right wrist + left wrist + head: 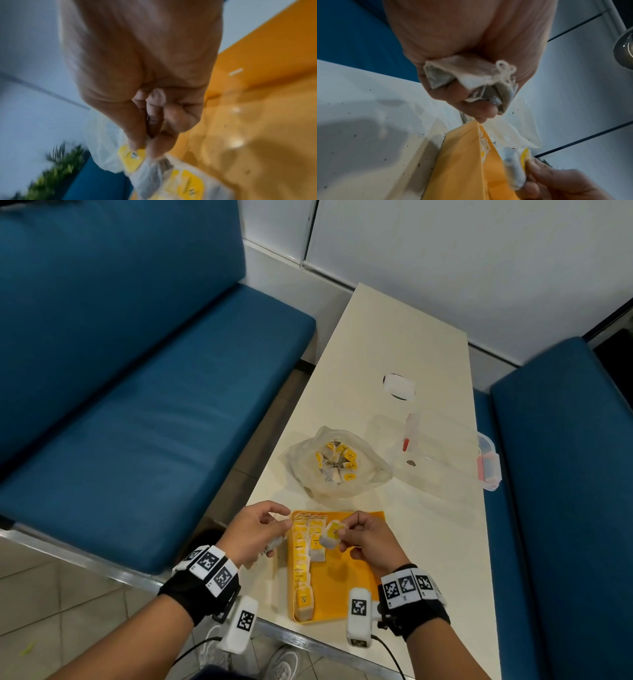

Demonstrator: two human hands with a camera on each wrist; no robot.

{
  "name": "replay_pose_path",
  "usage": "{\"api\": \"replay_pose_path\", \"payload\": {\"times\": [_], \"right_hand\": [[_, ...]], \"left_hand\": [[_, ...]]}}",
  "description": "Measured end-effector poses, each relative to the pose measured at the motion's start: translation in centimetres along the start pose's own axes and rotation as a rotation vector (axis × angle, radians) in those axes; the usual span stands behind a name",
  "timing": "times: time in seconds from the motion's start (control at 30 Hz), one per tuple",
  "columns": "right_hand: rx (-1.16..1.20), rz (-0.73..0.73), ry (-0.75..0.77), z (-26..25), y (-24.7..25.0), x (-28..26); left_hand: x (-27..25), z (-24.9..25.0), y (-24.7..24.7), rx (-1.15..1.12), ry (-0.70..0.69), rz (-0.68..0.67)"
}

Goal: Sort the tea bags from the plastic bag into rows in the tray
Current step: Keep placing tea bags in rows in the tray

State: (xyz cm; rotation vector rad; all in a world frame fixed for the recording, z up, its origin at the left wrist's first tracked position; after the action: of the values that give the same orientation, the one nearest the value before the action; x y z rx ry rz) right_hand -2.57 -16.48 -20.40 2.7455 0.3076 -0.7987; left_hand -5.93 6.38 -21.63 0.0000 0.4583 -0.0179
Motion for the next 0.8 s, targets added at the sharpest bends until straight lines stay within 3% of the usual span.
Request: {"api": "replay_pose_path", "payload": {"times": [0.3,0.5,0.8], "right_hand": [[-0.388,-0.127,-0.095,3.4,-2.6,0.9],[-0.414,-0.061,-0.104,3.9,-3.4,1.5],[-0.283,0.053,-0.161,4.6,-3.8,2.4]], "left_hand": [[0.8,-1.7,-1.1,0.094,0.037,-0.016],[0.4,-1.8,-1.5,0.198,0.052,0.008],[0.9,-2.4,-1.4,0.181,0.041,0.018]]}}
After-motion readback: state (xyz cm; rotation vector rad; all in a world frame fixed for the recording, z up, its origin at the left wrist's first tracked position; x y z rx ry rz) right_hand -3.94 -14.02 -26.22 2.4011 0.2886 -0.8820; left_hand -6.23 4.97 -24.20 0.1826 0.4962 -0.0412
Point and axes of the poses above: each hand's wrist, its own x-axis towards the middle knuckle, its own y-axis out of the back of the hand, z = x × y, the point moved 10 cm from there along x, towards the middle knuckle, and after that the axes turned 2 degrees about -x, right-handed, at the moved point
